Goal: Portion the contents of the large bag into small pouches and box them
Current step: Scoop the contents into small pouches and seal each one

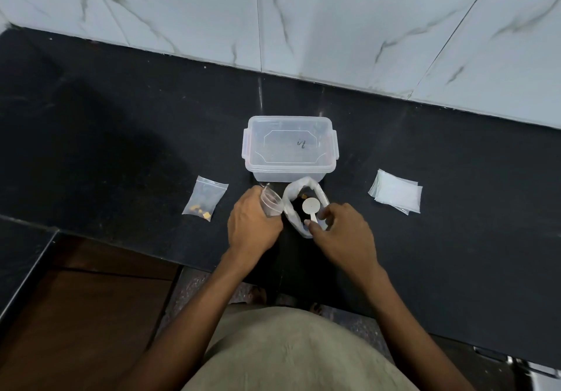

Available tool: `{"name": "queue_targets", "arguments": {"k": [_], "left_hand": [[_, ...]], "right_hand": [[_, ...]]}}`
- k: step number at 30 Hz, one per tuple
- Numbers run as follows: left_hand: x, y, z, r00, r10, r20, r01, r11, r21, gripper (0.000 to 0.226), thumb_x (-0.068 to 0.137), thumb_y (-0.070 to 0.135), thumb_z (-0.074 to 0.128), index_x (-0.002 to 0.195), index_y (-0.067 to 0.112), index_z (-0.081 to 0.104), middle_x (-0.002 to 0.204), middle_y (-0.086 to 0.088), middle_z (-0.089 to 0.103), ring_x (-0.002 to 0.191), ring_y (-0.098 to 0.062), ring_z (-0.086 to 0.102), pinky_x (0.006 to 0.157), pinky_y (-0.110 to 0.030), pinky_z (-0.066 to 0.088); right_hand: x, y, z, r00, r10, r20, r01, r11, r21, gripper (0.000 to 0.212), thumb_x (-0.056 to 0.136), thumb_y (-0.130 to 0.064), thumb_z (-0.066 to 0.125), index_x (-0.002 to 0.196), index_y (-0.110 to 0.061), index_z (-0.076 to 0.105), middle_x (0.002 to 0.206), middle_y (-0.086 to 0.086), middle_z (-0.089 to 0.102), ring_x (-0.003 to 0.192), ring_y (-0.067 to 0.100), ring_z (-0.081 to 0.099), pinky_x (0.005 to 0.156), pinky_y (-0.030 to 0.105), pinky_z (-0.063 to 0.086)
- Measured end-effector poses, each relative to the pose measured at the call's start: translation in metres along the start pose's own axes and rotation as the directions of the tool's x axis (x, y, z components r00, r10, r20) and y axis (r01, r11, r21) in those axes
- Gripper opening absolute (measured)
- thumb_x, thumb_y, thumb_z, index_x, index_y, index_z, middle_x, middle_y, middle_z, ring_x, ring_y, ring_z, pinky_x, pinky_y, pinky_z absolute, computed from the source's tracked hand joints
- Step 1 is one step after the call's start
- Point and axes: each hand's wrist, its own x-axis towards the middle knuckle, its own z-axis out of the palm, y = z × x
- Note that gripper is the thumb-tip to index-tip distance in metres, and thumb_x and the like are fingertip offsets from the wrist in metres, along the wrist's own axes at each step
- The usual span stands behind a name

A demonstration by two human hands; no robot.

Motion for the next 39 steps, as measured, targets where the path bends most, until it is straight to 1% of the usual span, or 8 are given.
{"name": "queue_targets", "arguments": {"k": [5,9,14,18,23,28,33,39], "left_hand": [[0.001,0.007,0.007,0.959,-0.234,0.158,0.237,0.972,0.001,0.053,0.089,0.06,0.064,0.108,0.014,0.044,0.112,-0.009,0.064,0.104,-0.032,0.062,0.078,-0.035,0.042],[0.003,0.015,0.02,0.918,-0.288,0.274,0.31,0.95,-0.04,0.067,0.082,0.051,0.076,0.12,0.008,0.041,0.121,-0.013,0.064,0.111,-0.035,0.062,0.085,-0.038,0.049],[0.001,0.017,0.035,0.863,-0.364,0.351,0.418,0.904,-0.088,0.053,0.083,0.027,0.074,0.121,0.007,0.043,0.123,-0.014,0.062,0.112,-0.032,0.062,0.088,-0.036,0.052],[-0.001,0.018,0.039,0.854,-0.369,0.367,0.442,0.886,-0.138,0.037,0.084,0.018,0.066,0.113,0.011,0.044,0.116,-0.011,0.062,0.1,-0.026,0.06,0.08,-0.031,0.047],[-0.003,0.014,0.037,0.846,-0.376,0.379,0.466,0.866,-0.181,0.037,0.083,0.014,0.062,0.116,0.011,0.047,0.112,-0.009,0.063,0.095,-0.024,0.06,0.075,-0.028,0.044],[-0.001,0.008,0.035,0.836,-0.386,0.39,0.494,0.838,-0.23,0.037,0.08,0.01,0.063,0.115,0.015,0.05,0.109,-0.007,0.063,0.094,-0.02,0.061,0.067,-0.026,0.043],[-0.001,0.014,0.03,0.801,-0.456,0.388,0.574,0.769,-0.28,0.042,0.081,0.013,0.063,0.119,0.012,0.044,0.11,-0.008,0.061,0.099,-0.024,0.061,0.075,-0.032,0.046],[0.011,0.006,0.04,0.765,-0.517,0.384,0.633,0.714,-0.3,0.058,0.056,0.027,0.06,0.112,0.012,0.063,0.105,-0.008,0.071,0.091,-0.022,0.069,0.065,-0.029,0.054]], "right_hand": [[0.001,0.004,0.015,1.0,-0.007,0.004,0.007,0.999,-0.039,0.016,0.085,-0.025,0.068,0.091,-0.011,0.063,0.091,0.005,0.065,0.08,0.026,0.062,0.068,0.035,0.048],[0.005,0.006,0.014,0.999,0.036,-0.018,-0.035,0.999,0.025,0.015,0.079,-0.021,0.072,0.079,-0.009,0.062,0.074,0.001,0.062,0.068,0.023,0.061,0.061,0.033,0.05],[0.005,0.004,0.018,0.997,0.083,0.004,-0.083,0.996,0.036,0.046,0.084,-0.029,0.07,0.052,-0.013,0.042,0.048,-0.003,0.042,0.044,0.014,0.04,0.046,0.024,0.027],[0.001,0.0,0.02,0.991,0.126,0.047,-0.127,0.991,0.033,0.029,0.077,-0.041,0.074,0.07,-0.013,0.071,0.068,-0.001,0.066,0.063,0.019,0.061,0.061,0.026,0.044],[0.007,0.003,0.011,0.98,0.198,-0.013,-0.195,0.973,0.121,0.014,0.065,-0.03,0.073,0.066,-0.018,0.068,0.065,-0.005,0.067,0.066,0.02,0.064,0.064,0.03,0.053],[0.017,0.012,0.011,0.995,-0.005,-0.104,0.006,1.0,0.009,0.009,0.067,-0.017,0.065,0.066,-0.009,0.062,0.058,0.005,0.059,0.057,0.029,0.056,0.054,0.034,0.047],[0.025,0.017,0.026,0.968,-0.208,-0.138,0.2,0.977,-0.073,0.029,0.071,-0.005,0.065,0.053,-0.003,0.042,0.055,0.001,0.035,0.048,0.023,0.033,0.046,0.027,0.018],[0.021,0.019,0.035,0.933,-0.304,-0.192,0.29,0.952,-0.098,0.017,0.073,0.002,0.064,0.058,-0.002,0.057,0.06,0.002,0.04,0.047,0.019,0.036,0.046,0.028,0.027]]}}
